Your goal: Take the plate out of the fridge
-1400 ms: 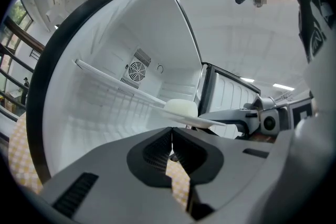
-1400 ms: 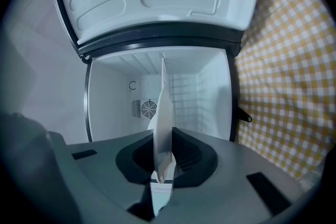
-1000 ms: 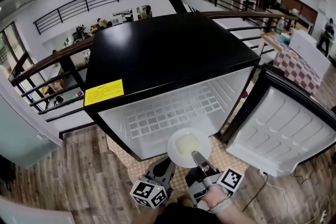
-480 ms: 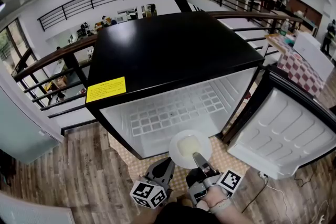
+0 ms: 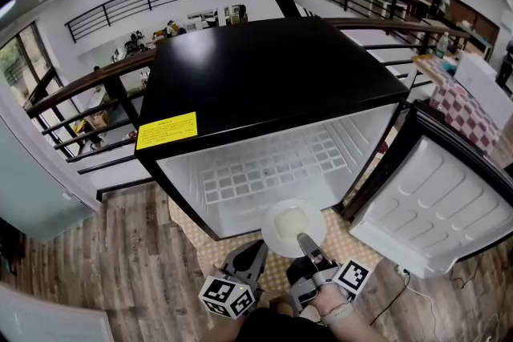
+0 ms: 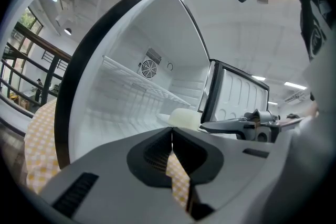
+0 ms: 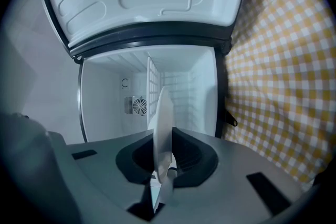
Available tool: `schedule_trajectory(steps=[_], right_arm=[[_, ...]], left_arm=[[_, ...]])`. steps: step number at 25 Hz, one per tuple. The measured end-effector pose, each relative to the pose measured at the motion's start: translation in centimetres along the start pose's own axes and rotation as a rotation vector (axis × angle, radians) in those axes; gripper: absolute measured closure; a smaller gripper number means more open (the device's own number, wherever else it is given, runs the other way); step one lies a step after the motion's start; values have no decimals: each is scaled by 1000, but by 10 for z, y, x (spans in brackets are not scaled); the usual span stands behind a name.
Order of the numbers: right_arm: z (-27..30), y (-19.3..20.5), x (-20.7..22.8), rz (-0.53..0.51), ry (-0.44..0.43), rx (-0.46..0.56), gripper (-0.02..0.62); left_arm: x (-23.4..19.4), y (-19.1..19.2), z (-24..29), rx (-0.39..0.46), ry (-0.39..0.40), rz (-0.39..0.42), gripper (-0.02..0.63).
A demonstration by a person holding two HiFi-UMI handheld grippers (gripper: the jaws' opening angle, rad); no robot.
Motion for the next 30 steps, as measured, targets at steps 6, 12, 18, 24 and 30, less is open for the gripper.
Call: schedule_trajectory(steps=[6, 12, 18, 24, 30], right_arm=[[-2, 0, 5, 8, 8, -21, 543], [-4, 1, 6, 7, -2, -55, 543], [-5, 2, 8, 6, -10, -83, 543], [-6, 5, 10, 6, -14, -104, 543], [-8, 7, 13, -1, -9, -119, 543]], left_arm=[[2, 1, -4, 22, -27, -7, 597], [6, 1, -10, 50, -59, -7, 597], [11, 5, -15, 79, -83, -8, 597], [13, 7, -21, 108, -98, -15, 597], [13, 9, -25, 115, -109, -19, 597]])
Point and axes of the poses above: the fingertips, and each gripper's own axes: z forward along the fingers, x to its right, y out of its underside, the point moved 6 cm from there along -z, backward along the fingers, and after that the axes turned 7 degrees about -z, right-handed, at the moved point
